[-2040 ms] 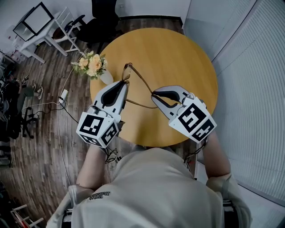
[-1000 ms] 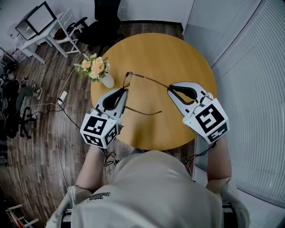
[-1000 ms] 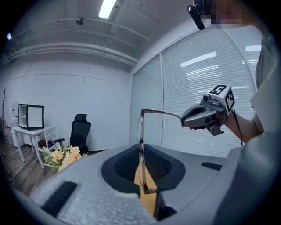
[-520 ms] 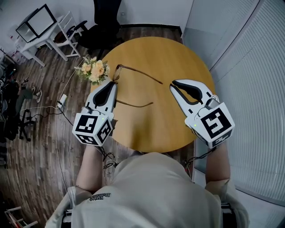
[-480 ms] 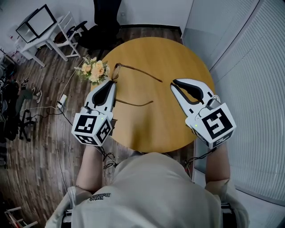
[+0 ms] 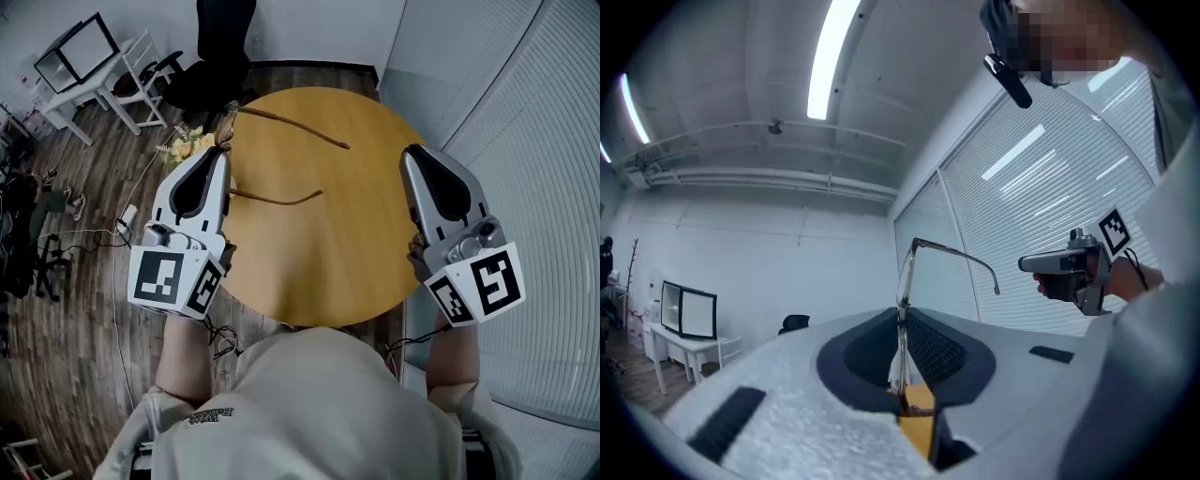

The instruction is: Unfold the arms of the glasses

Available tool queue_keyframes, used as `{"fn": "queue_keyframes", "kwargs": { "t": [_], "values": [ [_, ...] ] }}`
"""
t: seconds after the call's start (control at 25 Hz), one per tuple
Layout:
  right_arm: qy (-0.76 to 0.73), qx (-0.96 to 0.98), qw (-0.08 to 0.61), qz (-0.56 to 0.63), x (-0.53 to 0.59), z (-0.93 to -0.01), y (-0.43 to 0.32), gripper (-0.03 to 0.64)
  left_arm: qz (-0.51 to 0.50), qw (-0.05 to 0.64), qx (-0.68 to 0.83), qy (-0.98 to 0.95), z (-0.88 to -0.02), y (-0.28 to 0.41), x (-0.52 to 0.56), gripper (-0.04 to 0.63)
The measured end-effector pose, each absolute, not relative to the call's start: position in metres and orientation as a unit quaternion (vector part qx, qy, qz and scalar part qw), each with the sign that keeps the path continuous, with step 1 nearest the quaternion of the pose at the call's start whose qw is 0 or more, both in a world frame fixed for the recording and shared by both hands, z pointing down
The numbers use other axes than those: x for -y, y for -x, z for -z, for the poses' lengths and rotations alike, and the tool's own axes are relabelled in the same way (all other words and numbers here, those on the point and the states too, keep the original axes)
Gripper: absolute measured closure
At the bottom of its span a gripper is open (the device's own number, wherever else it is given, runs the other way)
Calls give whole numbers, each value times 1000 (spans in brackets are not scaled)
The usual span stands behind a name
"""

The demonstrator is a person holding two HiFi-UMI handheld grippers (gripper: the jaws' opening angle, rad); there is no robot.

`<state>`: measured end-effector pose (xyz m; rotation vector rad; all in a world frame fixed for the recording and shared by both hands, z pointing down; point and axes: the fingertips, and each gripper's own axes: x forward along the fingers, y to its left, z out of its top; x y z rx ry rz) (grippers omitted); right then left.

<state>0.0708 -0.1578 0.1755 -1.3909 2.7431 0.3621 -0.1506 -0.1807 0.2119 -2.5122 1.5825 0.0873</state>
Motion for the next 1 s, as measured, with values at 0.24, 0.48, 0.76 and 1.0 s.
{"fn": "queue_keyframes", "kwargs": {
  "t": [0.24,0.48,0.76,1.0],
  "values": [
    [475,-869,63,-120,145,-156,-89,577,-49,113,-522,844,-186,146,167,552],
    [492,-860,44,-133,128,-158,-100,577,-52,116,-516,847,-185,144,150,552],
    [497,-861,14,-110,123,-186,-110,577,-41,86,-514,852,-215,141,151,552],
    [488,-868,-23,-84,125,-219,-108,577,-19,60,-506,860,-245,135,154,552]
  ]
}}
